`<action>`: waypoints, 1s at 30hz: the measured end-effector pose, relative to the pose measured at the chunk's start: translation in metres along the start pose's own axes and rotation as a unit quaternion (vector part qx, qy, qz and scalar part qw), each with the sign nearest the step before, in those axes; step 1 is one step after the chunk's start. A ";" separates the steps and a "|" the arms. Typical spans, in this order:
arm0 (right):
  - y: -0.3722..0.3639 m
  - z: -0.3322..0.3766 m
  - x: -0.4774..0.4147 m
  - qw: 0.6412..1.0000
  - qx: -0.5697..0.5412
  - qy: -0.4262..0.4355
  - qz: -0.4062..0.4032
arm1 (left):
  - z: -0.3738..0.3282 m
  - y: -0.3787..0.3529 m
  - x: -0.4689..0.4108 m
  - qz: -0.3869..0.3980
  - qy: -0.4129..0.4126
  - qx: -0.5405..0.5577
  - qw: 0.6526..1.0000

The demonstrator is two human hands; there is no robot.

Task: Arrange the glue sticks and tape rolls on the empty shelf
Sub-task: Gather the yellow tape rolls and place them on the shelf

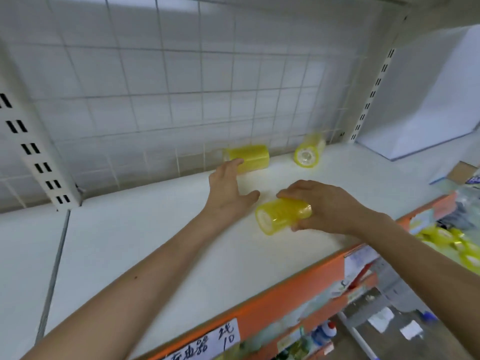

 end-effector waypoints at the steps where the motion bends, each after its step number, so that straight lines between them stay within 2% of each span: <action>1: 0.006 -0.002 -0.007 1.000 -0.013 -0.003 -0.014 | 0.003 0.001 -0.007 -0.002 -0.003 -0.007 1.000; 11: 0.016 -0.021 -0.066 0.997 -0.072 -0.002 -0.028 | 0.026 0.006 -0.056 -0.005 -0.041 -0.161 0.986; 18: 0.017 -0.038 -0.088 0.996 -0.077 0.037 -0.018 | 0.044 -0.020 -0.072 0.090 -0.003 -0.255 0.963; 22: 0.015 -0.044 -0.095 0.995 -0.085 0.059 -0.009 | 0.047 -0.022 -0.075 0.069 0.020 -0.298 0.952; 26: 0.014 -0.047 -0.100 0.992 -0.094 0.085 -0.008 | 0.041 -0.020 -0.077 0.034 0.041 -0.379 0.924; 30: 0.010 -0.046 -0.100 0.991 -0.092 0.099 -0.012 | 0.036 -0.018 -0.068 0.042 0.047 -0.392 0.918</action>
Point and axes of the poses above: each hand's wrist, its own x-axis away from the middle knuckle, its own y-axis out of the back of the hand, z = x × y, the point moved 9 cm from there along -x, towards the middle knuckle, and after that the axes turned 15 degrees about -y, right-handed, at the moved point
